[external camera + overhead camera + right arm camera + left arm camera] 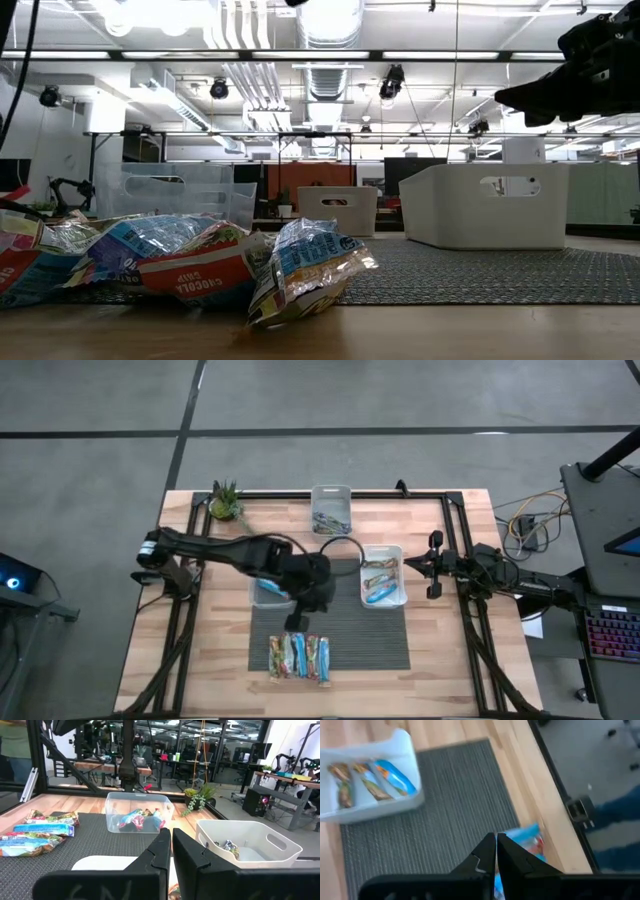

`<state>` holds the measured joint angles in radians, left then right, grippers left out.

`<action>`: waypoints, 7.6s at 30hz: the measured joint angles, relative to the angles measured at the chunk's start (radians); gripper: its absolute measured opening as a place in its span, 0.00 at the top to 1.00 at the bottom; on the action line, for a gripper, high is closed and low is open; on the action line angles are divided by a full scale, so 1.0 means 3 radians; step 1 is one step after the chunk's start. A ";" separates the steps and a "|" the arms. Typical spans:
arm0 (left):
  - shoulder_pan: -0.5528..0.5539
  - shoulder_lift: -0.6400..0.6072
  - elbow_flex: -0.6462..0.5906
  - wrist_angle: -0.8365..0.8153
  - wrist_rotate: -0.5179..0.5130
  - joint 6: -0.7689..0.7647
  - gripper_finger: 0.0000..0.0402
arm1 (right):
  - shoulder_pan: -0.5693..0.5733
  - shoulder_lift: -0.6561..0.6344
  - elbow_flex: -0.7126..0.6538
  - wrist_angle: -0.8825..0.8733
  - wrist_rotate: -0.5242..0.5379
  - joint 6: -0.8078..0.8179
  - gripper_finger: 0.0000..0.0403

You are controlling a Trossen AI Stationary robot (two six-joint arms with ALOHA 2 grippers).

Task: Pick and place Granola Bars by type
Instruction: Put the yellow granola bar into the white bin

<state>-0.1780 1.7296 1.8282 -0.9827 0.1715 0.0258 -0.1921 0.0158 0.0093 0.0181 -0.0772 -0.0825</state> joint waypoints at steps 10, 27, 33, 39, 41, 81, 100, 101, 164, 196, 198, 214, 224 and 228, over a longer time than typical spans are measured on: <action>-0.0266 -0.0206 -0.0001 -0.0537 -0.0003 0.0138 1.00 | 0.0000 -0.0003 0.0000 0.0000 0.0000 -0.0011 0.98; -0.0819 -0.0972 -0.0543 -0.0852 -0.0020 0.0300 1.00 | -0.0001 -0.0003 0.0001 0.0000 0.0001 -0.0014 0.98; -0.0956 -0.1242 -0.1157 -0.0331 -0.0025 0.0187 1.00 | -0.0001 -0.0004 0.0001 0.0000 0.0001 -0.0013 0.98; -0.1005 -0.1431 -0.1815 0.0276 -0.0027 0.0083 1.00 | 0.0000 -0.0003 0.0001 0.0000 0.0001 -0.0007 0.98; -0.1013 -0.1449 -0.1969 0.0435 -0.0029 0.0127 1.00 | -0.0001 -0.0003 0.0001 0.0000 0.0001 -0.0013 0.98; -0.1187 -0.0794 -0.2348 0.0939 -0.0168 0.1843 0.61 | -0.0001 -0.0001 0.0001 0.0000 0.0000 0.0000 0.98; -0.1213 -0.0406 -0.2632 0.1127 -0.0808 0.2495 0.61 | -0.0001 0.0000 0.0000 0.0000 0.0001 -0.0007 0.98; -0.1209 -0.0390 -0.2631 0.1133 -0.0809 0.2509 0.61 | -0.0001 0.0000 0.0001 0.0000 0.0000 0.0001 0.98; -0.1199 -0.0054 -0.2634 0.1179 -0.0788 0.2466 0.95 | -0.0001 0.0000 0.0001 0.0000 0.0000 -0.0001 0.98; -0.0917 -0.0713 -0.2447 0.1144 -0.0952 0.1995 0.95 | 0.0000 -0.0001 0.0001 0.0000 0.0001 0.0001 0.98; -0.0907 -0.0713 -0.2447 0.1145 -0.0951 0.1995 0.95 | 0.0000 -0.0001 0.0000 0.0000 0.0001 -0.0001 0.98; -0.0579 -0.0713 -0.2108 0.1308 -0.0952 0.1993 0.95 | -0.0001 -0.0001 0.0001 0.0000 0.0001 -0.0011 0.98; -0.0331 -0.0713 -0.1814 0.1446 -0.0952 0.1993 0.95 | -0.0001 -0.0001 0.0000 0.0000 0.0001 -0.0009 0.98; -0.0254 -0.0664 -0.1707 0.1460 -0.0950 0.1988 0.95 | 0.0000 -0.0001 0.0001 0.0000 0.0001 0.0001 0.98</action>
<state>-0.2542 1.5305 1.3162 -0.5447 -0.1136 0.6222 -0.1921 0.0154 0.0096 0.0181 -0.0770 -0.0822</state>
